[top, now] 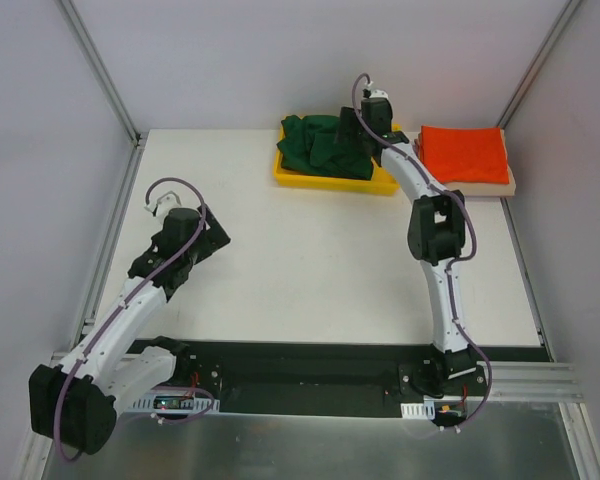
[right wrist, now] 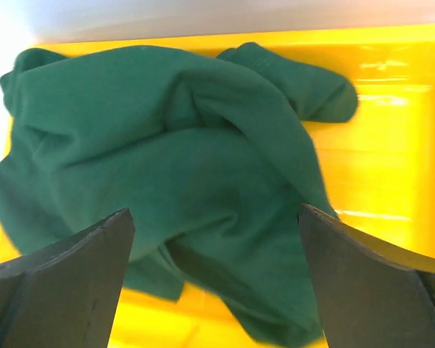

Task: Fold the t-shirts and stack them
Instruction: Grab crumpled tshirt from bin with the right arm

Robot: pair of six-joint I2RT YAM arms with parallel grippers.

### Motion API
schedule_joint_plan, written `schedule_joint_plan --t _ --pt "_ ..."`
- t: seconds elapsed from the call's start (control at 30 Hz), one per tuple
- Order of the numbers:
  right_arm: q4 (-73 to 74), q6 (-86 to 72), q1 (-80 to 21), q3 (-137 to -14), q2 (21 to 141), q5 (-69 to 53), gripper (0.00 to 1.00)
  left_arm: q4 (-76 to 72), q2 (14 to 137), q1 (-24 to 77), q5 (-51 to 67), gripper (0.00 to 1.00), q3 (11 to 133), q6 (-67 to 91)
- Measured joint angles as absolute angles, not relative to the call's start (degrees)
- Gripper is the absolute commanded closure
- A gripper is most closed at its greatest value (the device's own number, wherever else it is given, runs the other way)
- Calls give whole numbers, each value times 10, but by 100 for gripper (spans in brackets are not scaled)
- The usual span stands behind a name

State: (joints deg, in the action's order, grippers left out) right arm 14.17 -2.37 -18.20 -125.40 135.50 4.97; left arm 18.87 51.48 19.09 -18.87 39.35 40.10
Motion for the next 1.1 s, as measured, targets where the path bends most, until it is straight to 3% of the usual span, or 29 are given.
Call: schedule_joint_plan --t 0.13,0.2,0.33,0.43,0.73,1.1 --pt "122 -71 -187 -1323 1451 41 1 173 554 151 -145 1 397 404" --pt "108 -98 -190 -1343 1488 34 9 170 563 142 -134 1 397 406" --pt "77 -135 -197 -1361 1529 19 52 165 565 138 -116 1 397 410" --pt "57 -145 -202 -1372 1535 13 99 163 564 134 -104 1 397 413" --pt "37 -117 -221 -1357 1496 -24 99 162 521 126 -69 1 389 416" --pt "81 28 -320 -1279 1144 -33 99 167 468 126 7 1 342 429"
